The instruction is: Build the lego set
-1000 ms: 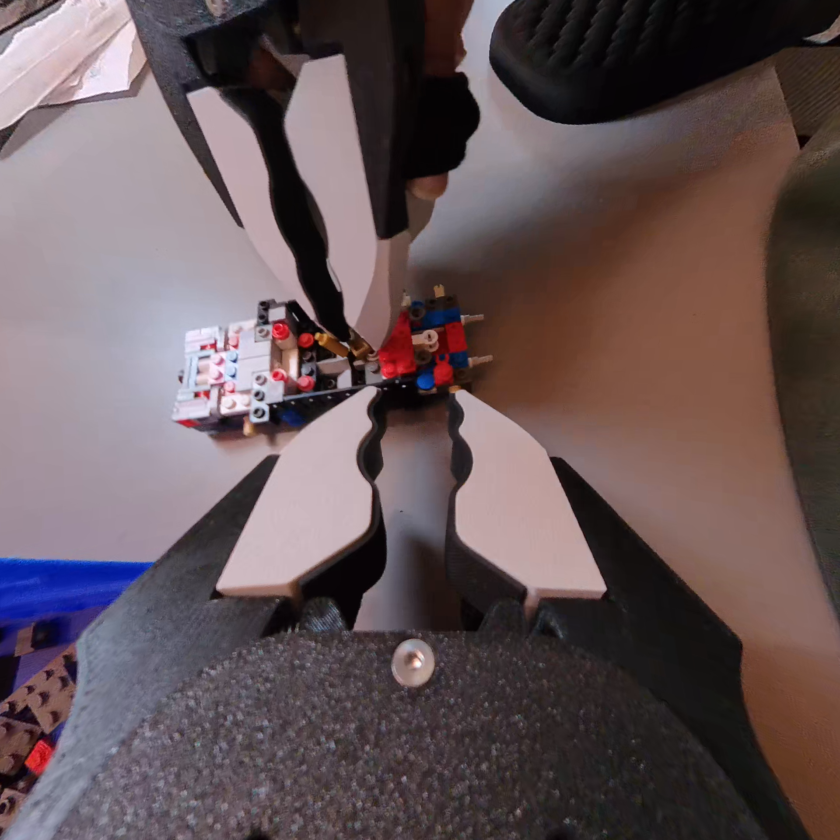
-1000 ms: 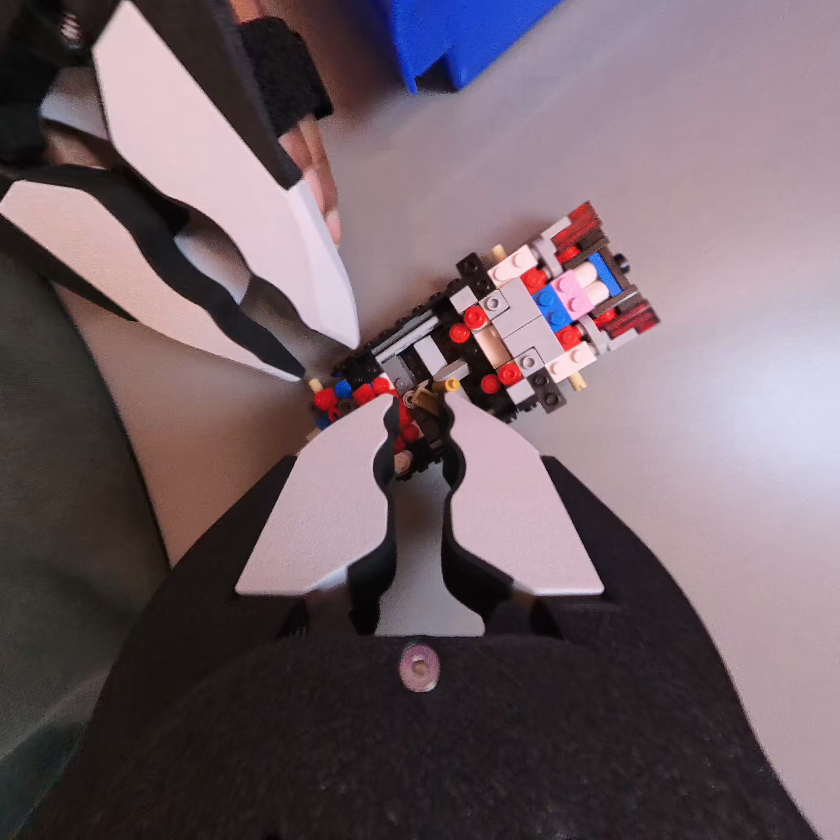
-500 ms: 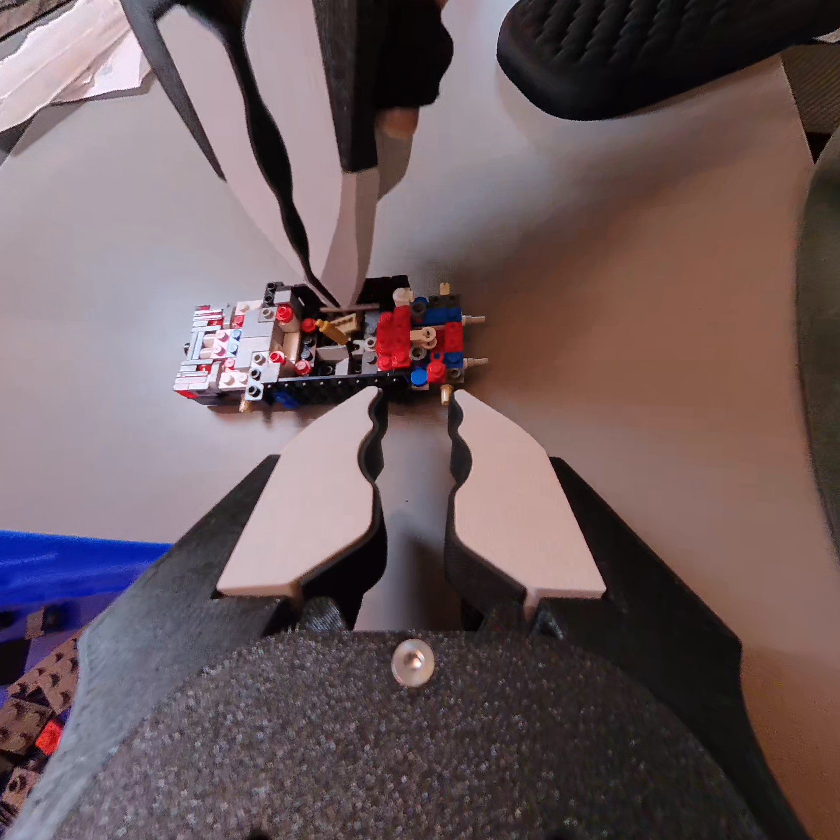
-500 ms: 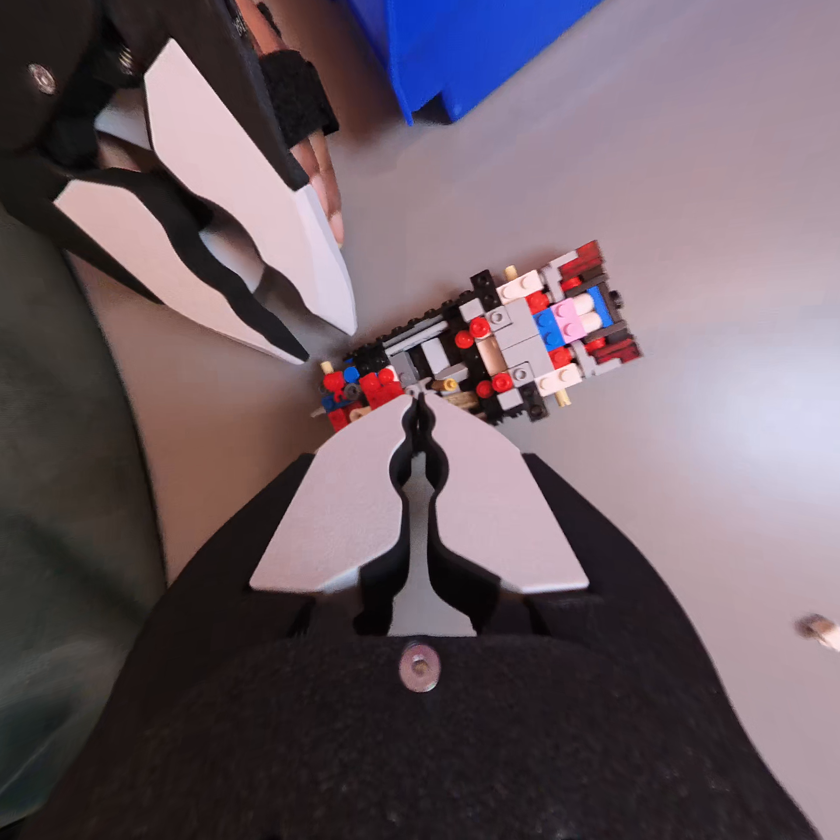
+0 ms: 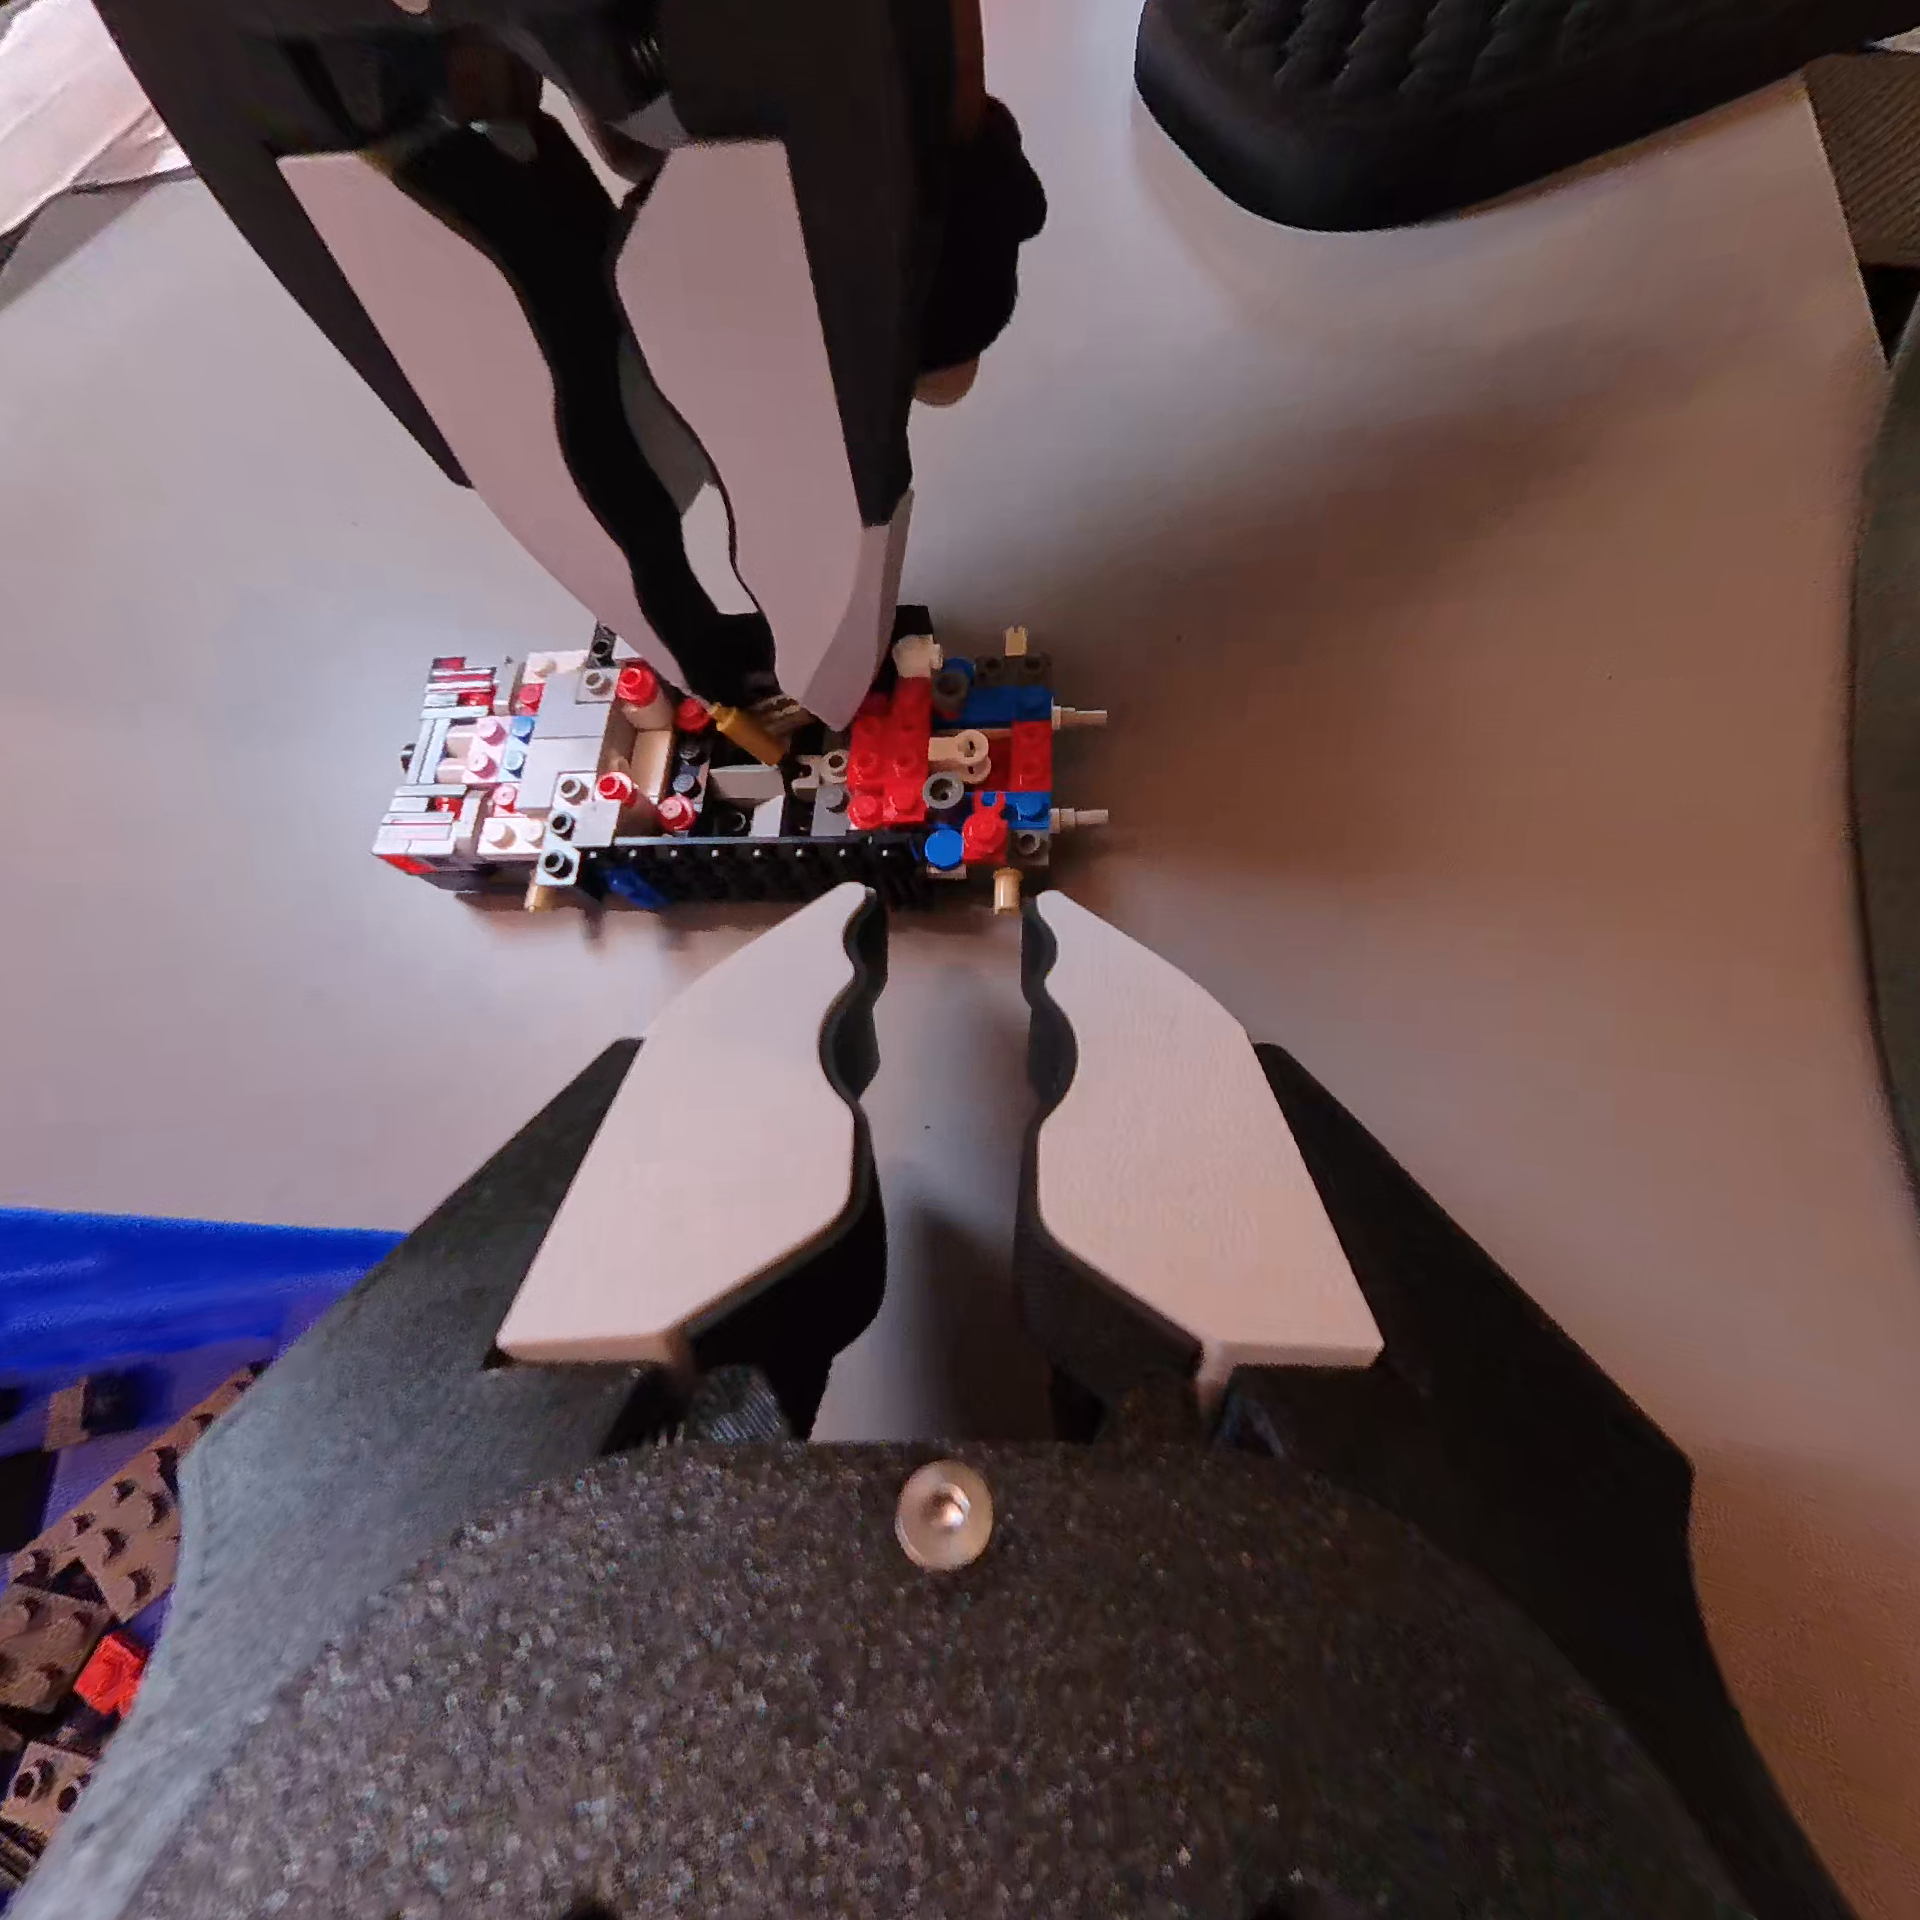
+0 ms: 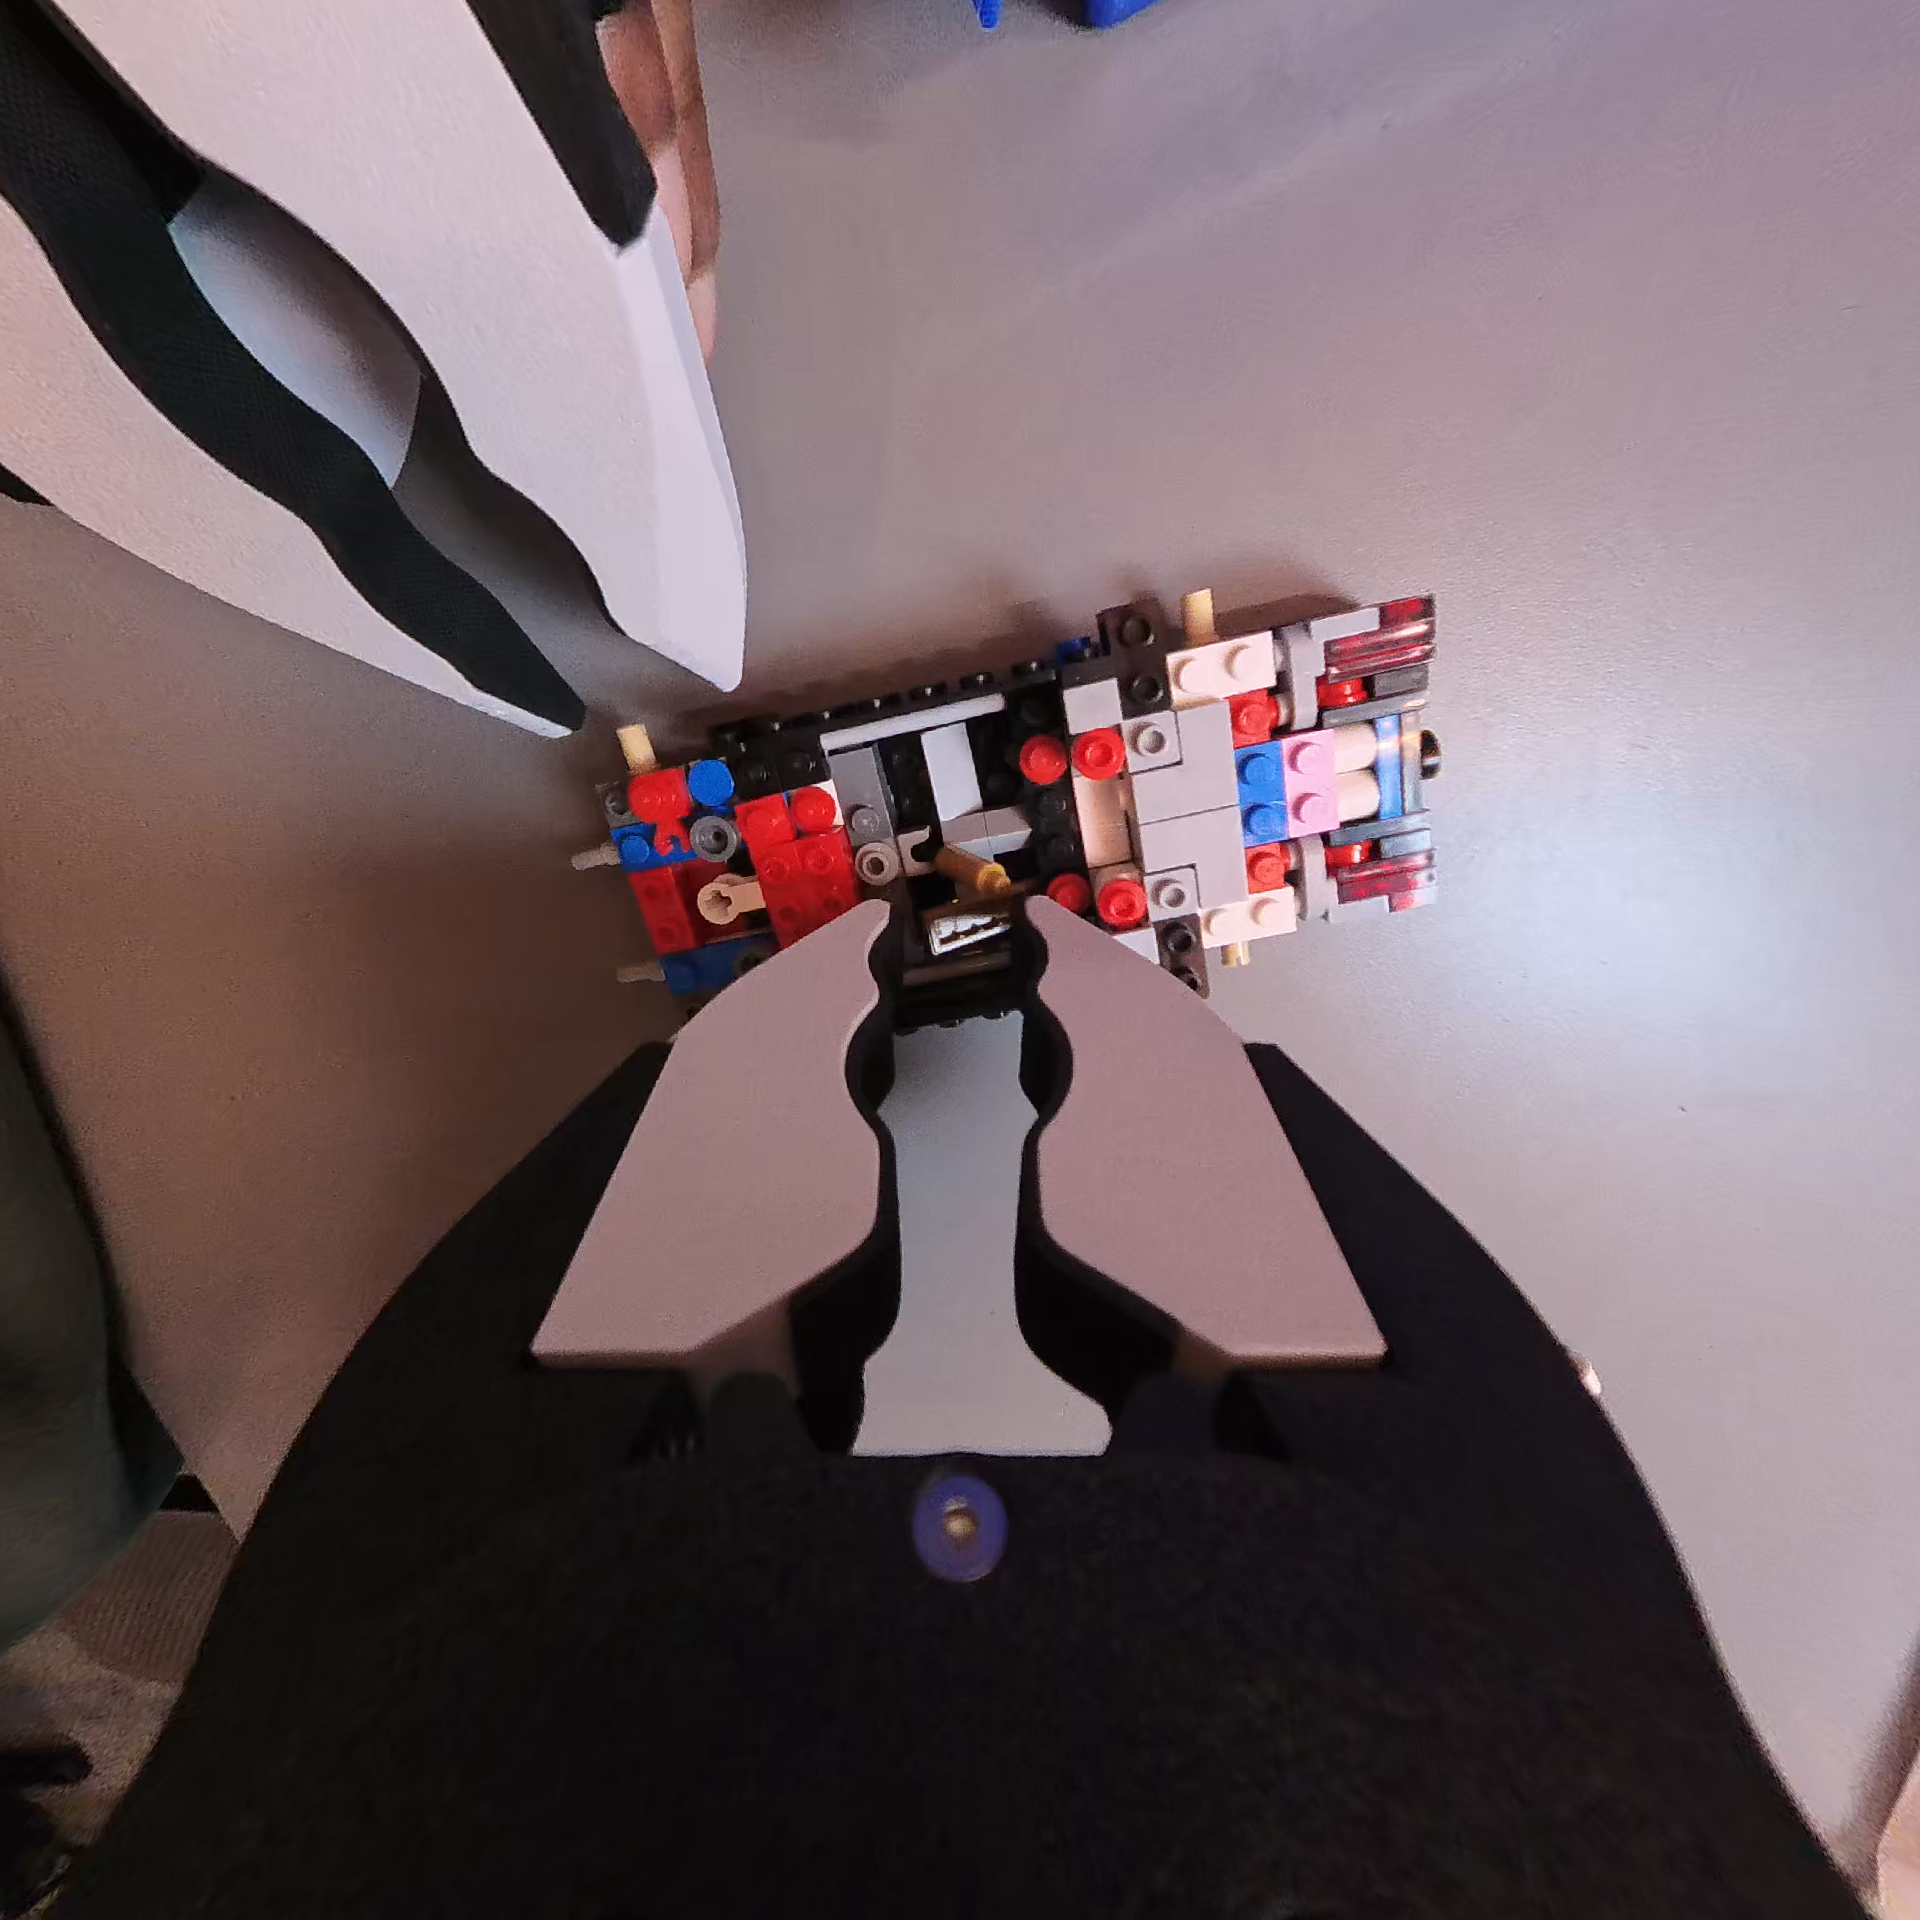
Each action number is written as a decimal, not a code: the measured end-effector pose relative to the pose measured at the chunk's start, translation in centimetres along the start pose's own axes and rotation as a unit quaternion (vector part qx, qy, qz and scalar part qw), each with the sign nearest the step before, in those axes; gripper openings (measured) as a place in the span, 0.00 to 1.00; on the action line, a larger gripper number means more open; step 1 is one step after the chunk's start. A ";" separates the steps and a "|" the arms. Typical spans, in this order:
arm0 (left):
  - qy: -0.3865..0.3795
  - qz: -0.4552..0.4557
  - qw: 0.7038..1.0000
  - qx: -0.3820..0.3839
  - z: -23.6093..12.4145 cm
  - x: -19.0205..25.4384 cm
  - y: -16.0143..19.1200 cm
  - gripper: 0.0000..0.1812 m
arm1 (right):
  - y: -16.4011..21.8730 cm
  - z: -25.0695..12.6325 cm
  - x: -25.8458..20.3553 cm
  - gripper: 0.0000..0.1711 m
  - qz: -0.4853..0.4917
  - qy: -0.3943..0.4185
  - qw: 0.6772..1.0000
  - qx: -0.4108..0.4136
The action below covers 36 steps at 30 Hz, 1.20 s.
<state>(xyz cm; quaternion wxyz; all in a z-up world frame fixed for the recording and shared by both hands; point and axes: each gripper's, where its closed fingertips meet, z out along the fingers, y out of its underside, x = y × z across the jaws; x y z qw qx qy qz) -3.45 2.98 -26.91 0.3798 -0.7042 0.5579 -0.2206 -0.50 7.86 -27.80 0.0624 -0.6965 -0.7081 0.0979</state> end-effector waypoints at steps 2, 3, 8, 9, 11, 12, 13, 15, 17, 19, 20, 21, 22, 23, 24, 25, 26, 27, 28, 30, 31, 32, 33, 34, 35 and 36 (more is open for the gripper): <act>0.002 -0.001 1.000 -0.001 0.0 0.0 0.1 0.14 | 0.0 0.0 -0.2 0.08 0.002 -0.005 1.000 -0.004; 0.003 -0.002 1.000 -0.001 0.0 0.0 0.1 0.14 | 0.2 0.1 -0.1 0.07 0.003 -0.003 1.000 -0.008; 0.007 0.000 1.000 -0.006 0.1 0.2 0.3 0.14 | 0.3 0.0 0.1 0.05 0.011 -0.002 1.000 -0.012; 0.007 0.001 1.000 -0.007 0.1 0.2 0.3 0.14 | 0.2 -0.1 0.2 0.04 0.007 0.003 1.000 -0.008; 0.006 0.000 1.000 -0.005 0.0 0.1 0.3 0.14 | 0.0 -0.8 0.1 0.02 0.004 0.005 1.000 0.005; 0.005 -0.002 1.000 -0.004 0.0 0.0 0.3 0.14 | -0.2 -1.3 0.1 0.02 0.006 0.004 1.000 0.017; 0.004 -0.004 1.000 -0.003 0.0 -0.1 0.2 0.14 | -0.3 -1.8 0.0 0.02 0.009 0.003 1.000 0.030; 0.000 -0.006 1.000 0.001 -0.2 -0.3 0.1 0.13 | -0.5 -2.9 0.0 0.02 0.017 0.004 0.998 0.062; -0.010 -0.008 1.000 0.012 -0.4 -0.6 -0.3 0.13 | -0.8 -4.1 -0.4 0.02 0.032 -0.011 0.993 0.111; -0.021 -0.011 0.999 0.032 -0.8 -0.9 -1.0 0.13 | -1.6 -5.5 -1.4 0.01 0.049 -0.045 0.981 0.185; -0.025 -0.012 0.999 0.045 -1.1 -1.0 -1.5 0.13 | -2.0 -6.2 -2.0 0.01 0.053 -0.064 0.971 0.224; -0.029 -0.013 0.998 0.059 -1.4 -1.1 -2.0 0.14 | -2.3 -6.7 -2.5 0.02 0.057 -0.082 0.960 0.260; -0.034 -0.012 0.997 0.075 -1.8 -1.2 -2.7 0.14 | -2.6 -7.0 -3.1 0.02 0.059 -0.100 0.949 0.292; -0.036 -0.010 0.995 0.092 -2.2 -1.1 -3.3 0.14 | -2.9 -7.3 -3.7 0.02 0.061 -0.121 0.937 0.321; -0.036 -0.005 0.993 0.110 -2.5 -1.0 -3.9 0.15 | -3.2 -7.5 -4.4 0.02 0.061 -0.144 0.924 0.349; -0.034 0.000 0.991 0.128 -2.9 -0.8 -4.5 0.15 | -3.6 -7.8 -5.1 0.02 0.061 -0.167 0.910 0.375; -0.028 0.007 0.989 0.147 -3.1 -0.5 -5.1 0.16 | -3.9 -7.9 -5.7 0.02 0.060 -0.190 0.896 0.397; -0.020 0.016 0.986 0.165 -3.4 -0.1 -5.6 0.16 | -4.1 -8.0 -6.3 0.02 0.059 -0.211 0.883 0.416; -0.017 0.024 0.983 0.180 -3.6 0.2 -6.1 0.16 | -4.3 -8.1 -6.7 0.02 0.058 -0.231 0.870 0.432; -0.006 0.042 0.980 0.193 -3.7 1.0 -6.4 0.16 | -4.6 -8.1 -7.6 0.02 0.055 -0.267 0.848 0.454; 0.003 0.051 0.979 0.195 -3.7 1.4 -6.4 0.15 | -4.7 -8.0 -7.8 0.02 0.054 -0.279 0.842 0.459; 0.007 0.059 0.979 0.197 -3.7 1.7 -6.5 0.14 | -4.7 -7.8 -8.1 0.02 0.051 -0.292 0.835 0.463; 0.003 0.064 0.979 0.194 -3.6 1.8 -6.4 0.13 | -4.8 -7.8 -8.3 0.02 0.048 -0.306 0.829 0.466; -0.001 0.070 0.980 0.188 -3.5 1.7 -6.3 0.11 | -4.8 -7.8 -8.4 0.02 0.048 -0.315 0.823 0.470; -0.003 0.073 0.980 0.184 -3.4 1.7 -6.1 0.08 | -4.9 -7.7 -8.5 0.02 0.047 -0.322 0.820 0.472; -0.001 0.074 0.980 0.183 -3.4 1.7 -6.0 0.07 | -4.9 -7.7 -8.4 0.02 0.046 -0.327 0.817 0.474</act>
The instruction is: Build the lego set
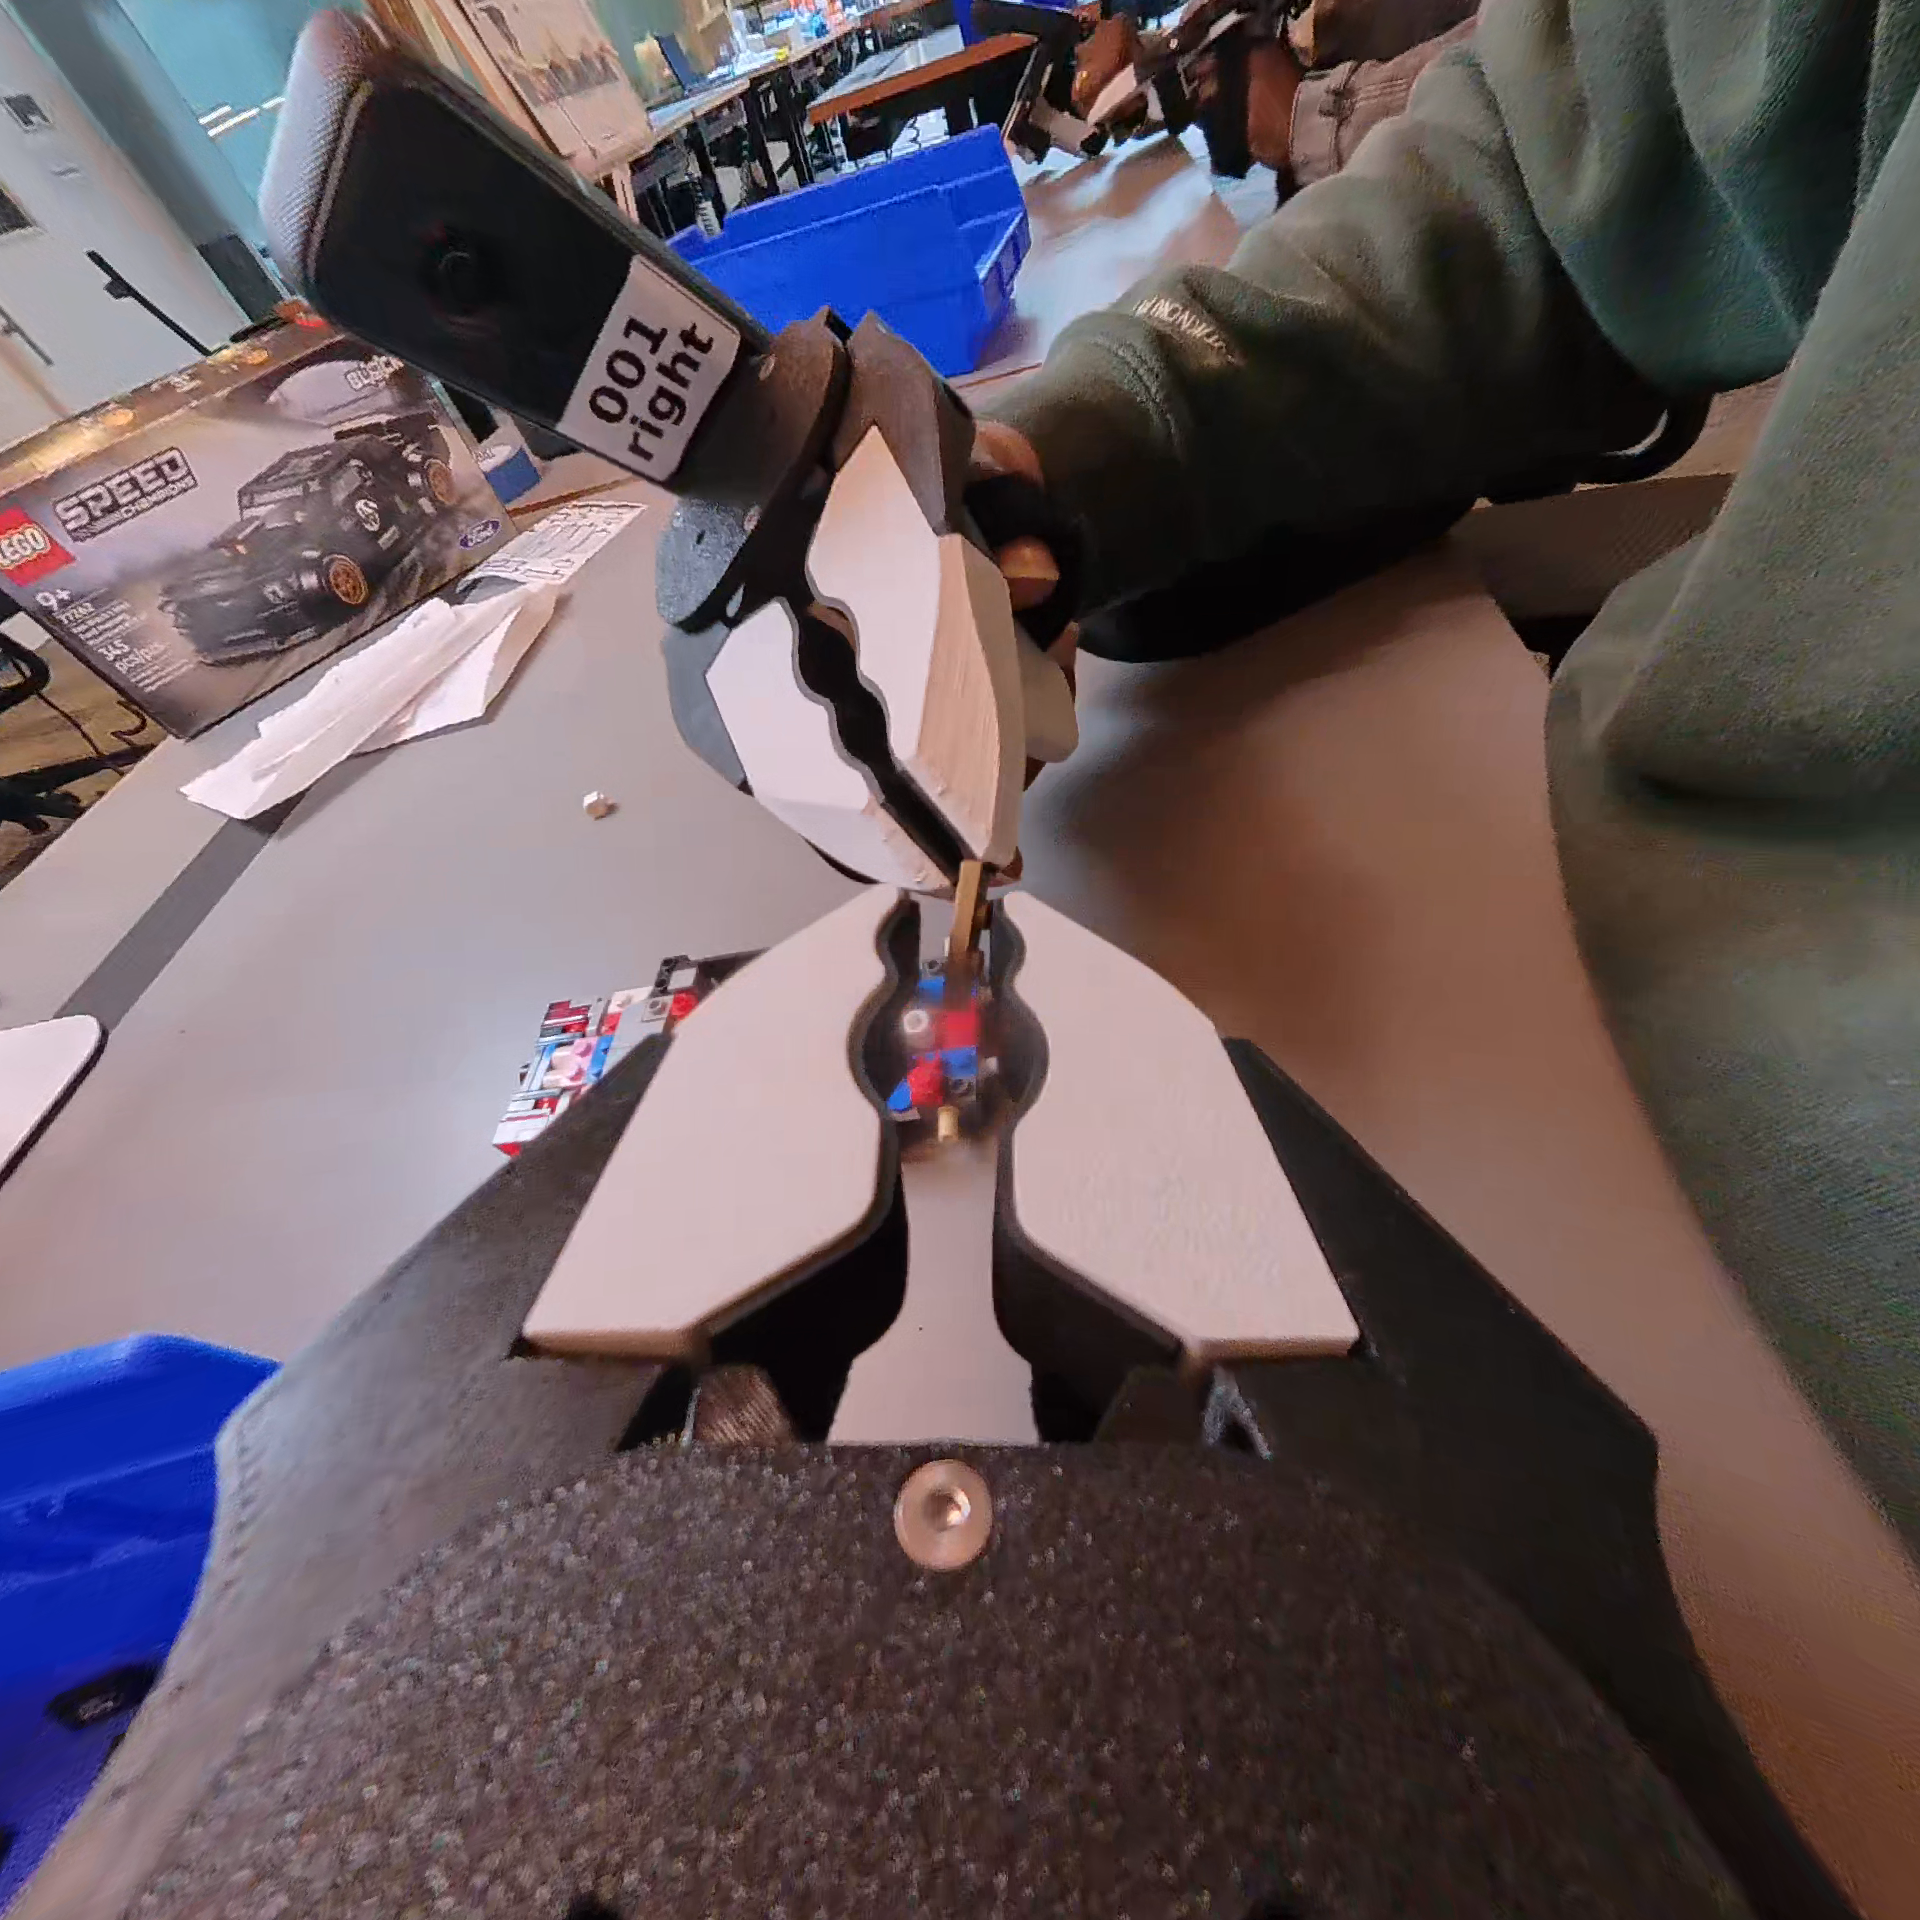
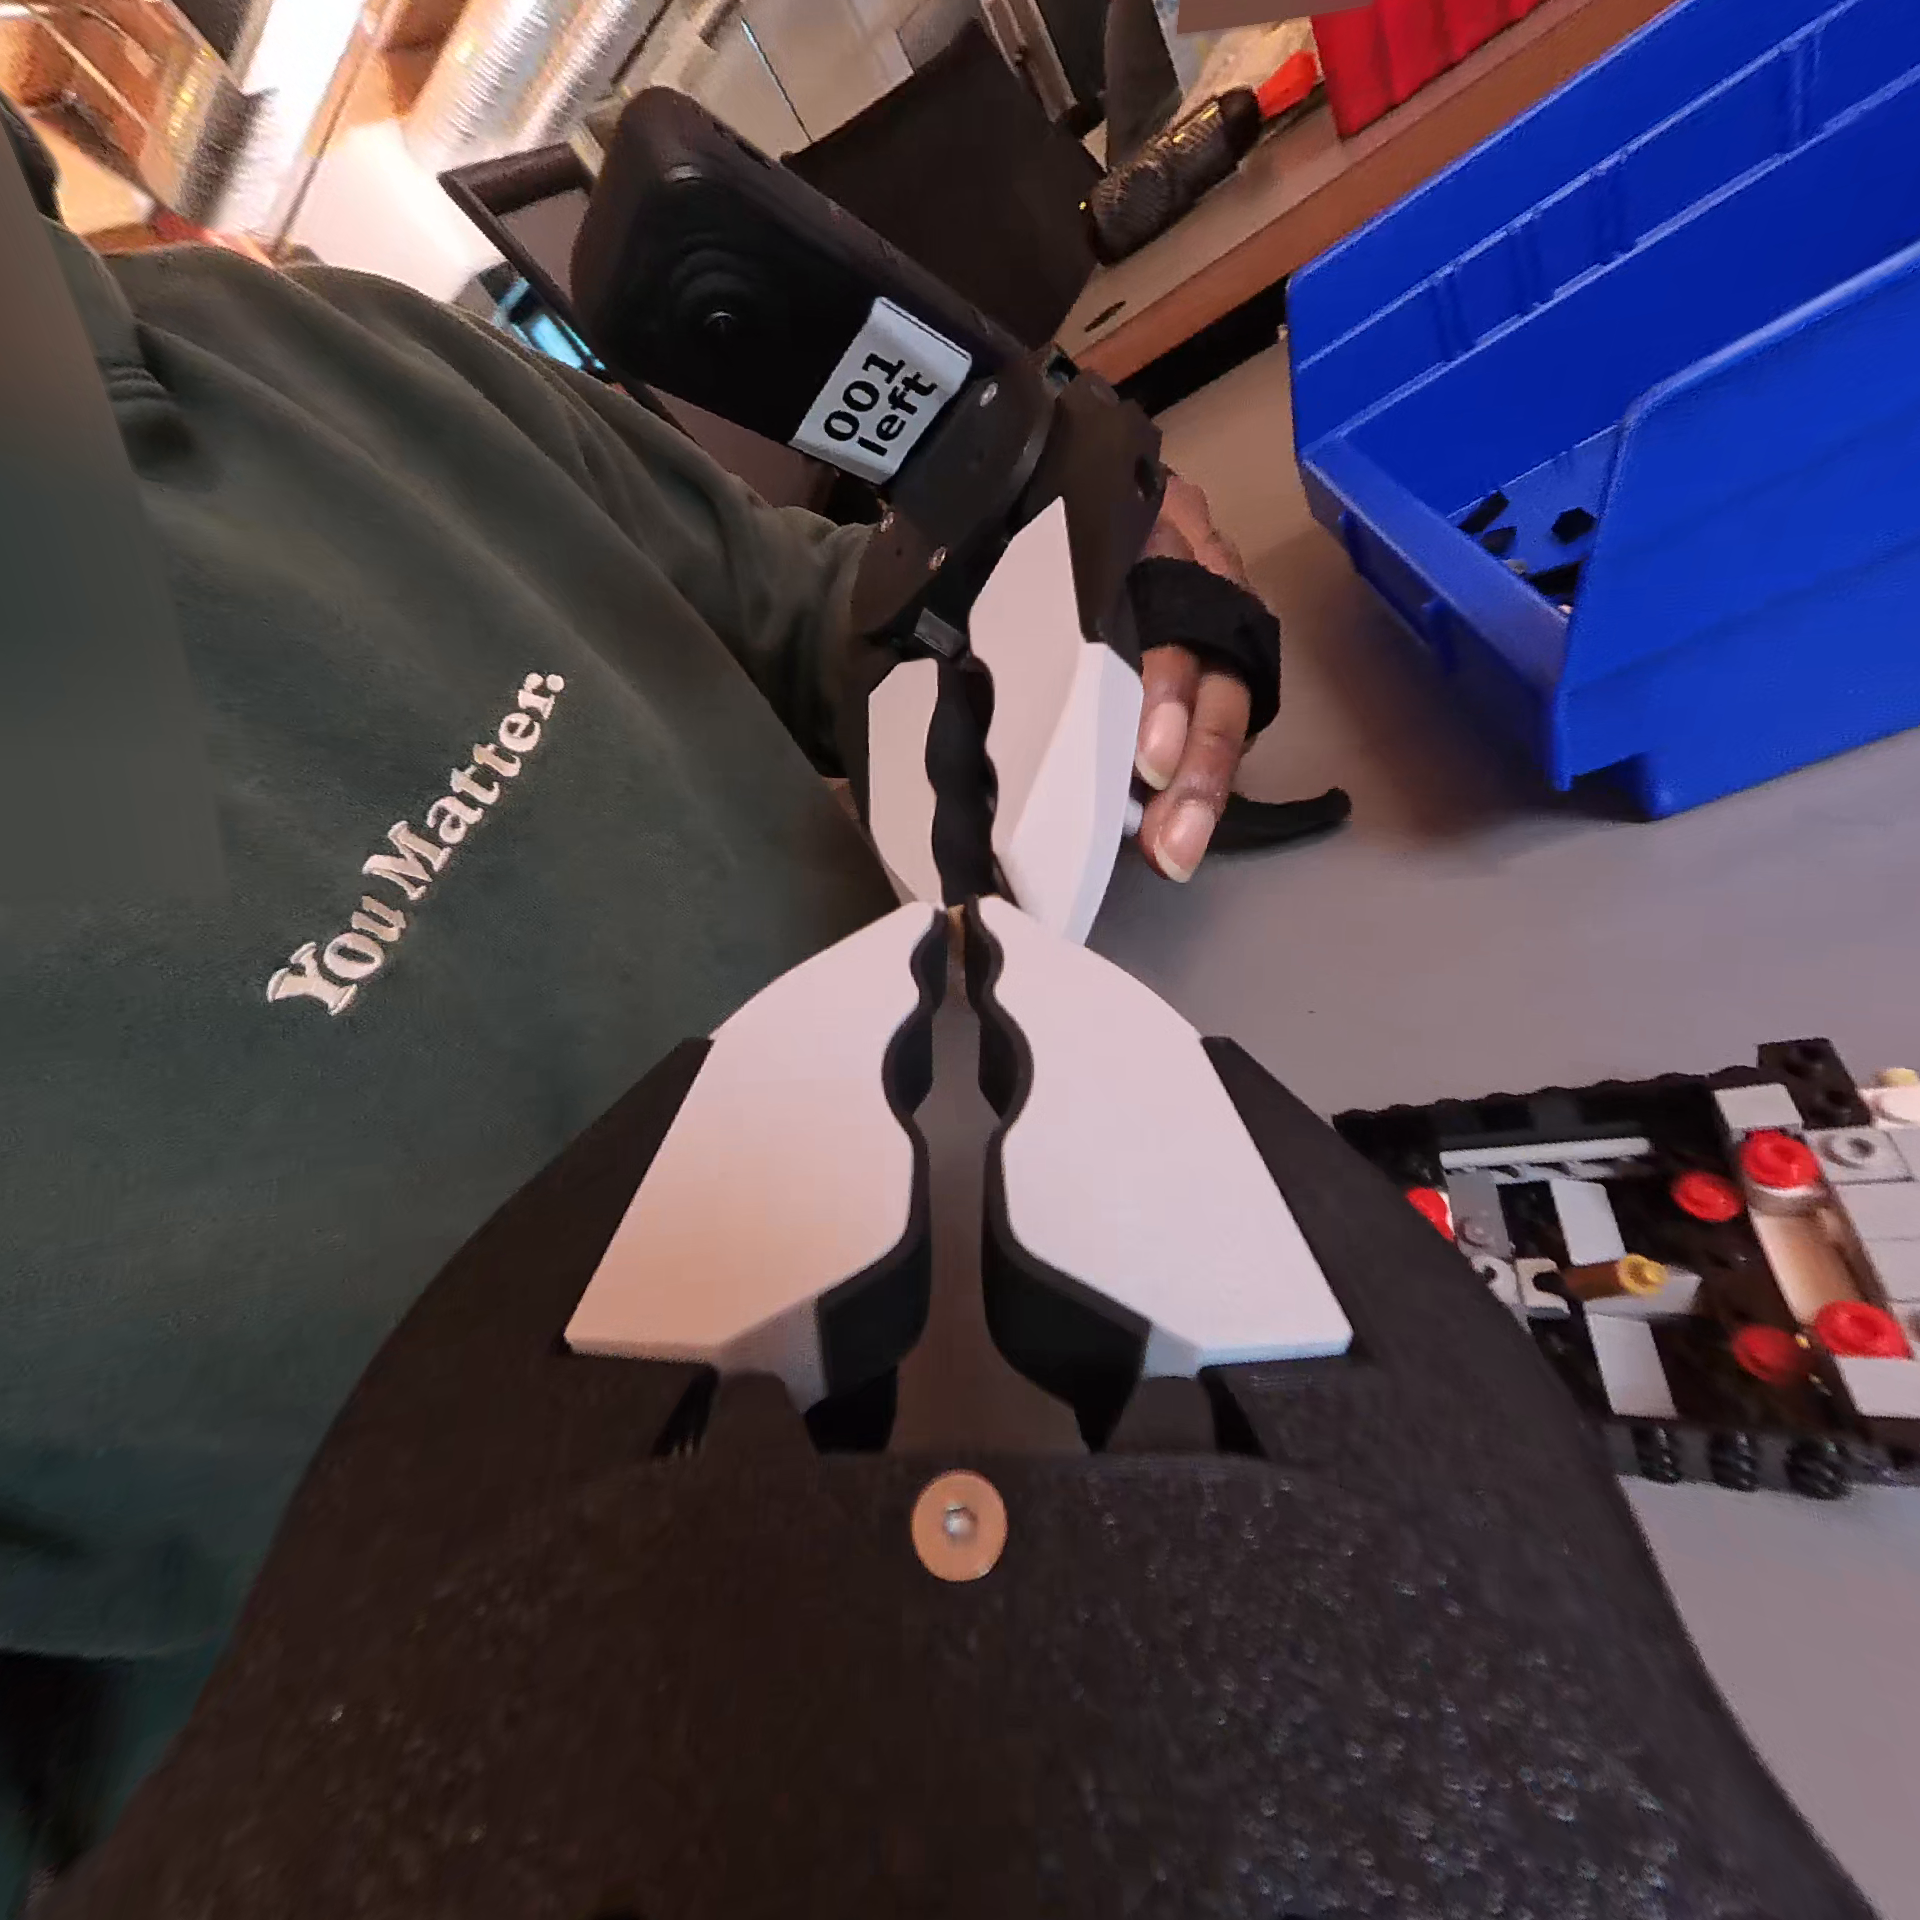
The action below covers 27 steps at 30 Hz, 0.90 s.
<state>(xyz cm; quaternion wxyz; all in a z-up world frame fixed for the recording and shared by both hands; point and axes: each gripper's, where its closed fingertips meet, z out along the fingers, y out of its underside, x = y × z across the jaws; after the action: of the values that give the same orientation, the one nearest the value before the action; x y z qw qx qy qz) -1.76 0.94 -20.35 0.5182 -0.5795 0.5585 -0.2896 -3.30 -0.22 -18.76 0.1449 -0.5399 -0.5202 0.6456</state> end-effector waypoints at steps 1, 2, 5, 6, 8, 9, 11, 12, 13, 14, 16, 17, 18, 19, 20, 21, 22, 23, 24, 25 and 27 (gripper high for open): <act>0.002 -0.001 1.000 0.001 0.0 0.0 0.0 0.05 | -0.1 -0.1 0.0 0.02 0.000 -0.003 1.000 0.004; 0.004 -0.003 1.000 0.003 0.0 0.0 -0.1 0.04 | -0.1 -0.2 0.1 0.02 0.001 -0.006 1.000 0.007; 0.007 -0.007 1.000 -0.001 0.1 0.1 0.2 0.03 | 0.0 -0.4 0.3 0.02 -0.004 -0.005 1.000 0.014; 0.009 -0.010 1.000 -0.002 0.2 0.1 0.3 0.03 | 0.1 -0.5 0.4 0.02 -0.005 -0.003 1.000 0.016; 0.014 -0.020 1.000 -0.003 0.3 0.1 0.4 0.03 | 0.2 -0.6 0.6 0.02 -0.008 0.003 1.000 0.018; 0.016 -0.027 1.000 -0.003 0.3 0.1 0.5 0.03 | 0.3 -0.7 0.7 0.02 -0.011 0.008 1.000 0.018; 0.019 -0.040 0.999 -0.002 0.4 0.0 0.6 0.03 | 0.3 -0.8 0.9 0.02 -0.014 0.013 1.000 0.022; 0.021 -0.046 0.999 -0.002 0.4 0.0 0.6 0.03 | 0.3 -0.9 1.0 0.02 -0.014 0.015 1.000 0.024; 0.024 -0.053 0.998 -0.002 0.4 -0.1 0.7 0.03 | 0.3 -0.9 1.1 0.02 -0.014 0.016 0.999 0.026; 0.028 -0.061 0.998 -0.001 0.4 -0.1 0.7 0.03 | 0.3 -0.9 1.1 0.02 -0.014 0.018 0.999 0.027; 0.034 -0.077 0.996 0.001 0.4 -0.1 0.8 0.03 | 0.4 -1.0 1.3 0.02 -0.012 0.020 0.999 0.029; 0.036 -0.081 0.996 0.003 0.4 -0.2 0.8 0.03 | 0.4 -1.0 1.3 0.01 -0.010 0.018 0.999 0.031; 0.036 -0.084 0.996 0.007 0.4 -0.2 0.8 0.03 | 0.4 -1.0 1.3 0.01 -0.007 0.016 0.999 0.033; 0.036 -0.085 0.996 0.009 0.4 -0.3 0.8 0.03 | 0.3 -1.1 1.3 0.01 -0.004 0.014 0.999 0.035; 0.036 -0.086 0.996 0.010 0.4 -0.3 0.8 0.04 | 0.3 -1.1 1.3 0.01 -0.003 0.014 0.999 0.037; 0.036 -0.087 0.995 0.010 0.3 -0.3 0.8 0.04 | 0.3 -1.2 1.3 0.01 -0.002 0.013 0.999 0.040; 0.035 -0.090 0.995 0.012 0.3 -0.4 0.8 0.04 | 0.2 -1.2 1.3 0.01 -0.001 0.013 0.999 0.043; 0.035 -0.094 0.995 0.015 0.3 -0.4 0.8 0.04 | 0.2 -1.3 1.4 0.01 0.001 0.013 0.999 0.046; 0.033 -0.098 0.995 0.016 0.2 -0.6 0.7 0.03 | 0.1 -1.4 1.4 0.01 0.004 0.015 0.999 0.050; 0.031 -0.101 0.994 0.017 0.2 -0.7 0.8 0.04 | 0.0 -1.5 1.5 0.01 0.007 0.018 0.998 0.054; 0.020 -0.100 0.995 0.020 0.1 -1.1 0.7 0.04 | -0.4 -1.7 1.7 0.01 0.016 0.022 0.997 0.068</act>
<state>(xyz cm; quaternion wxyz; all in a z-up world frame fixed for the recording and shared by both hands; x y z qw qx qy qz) -2.13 2.13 -20.79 0.4868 -0.6163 0.5018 -0.3625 -2.61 2.07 -19.13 0.1818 -0.5511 -0.4633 0.6698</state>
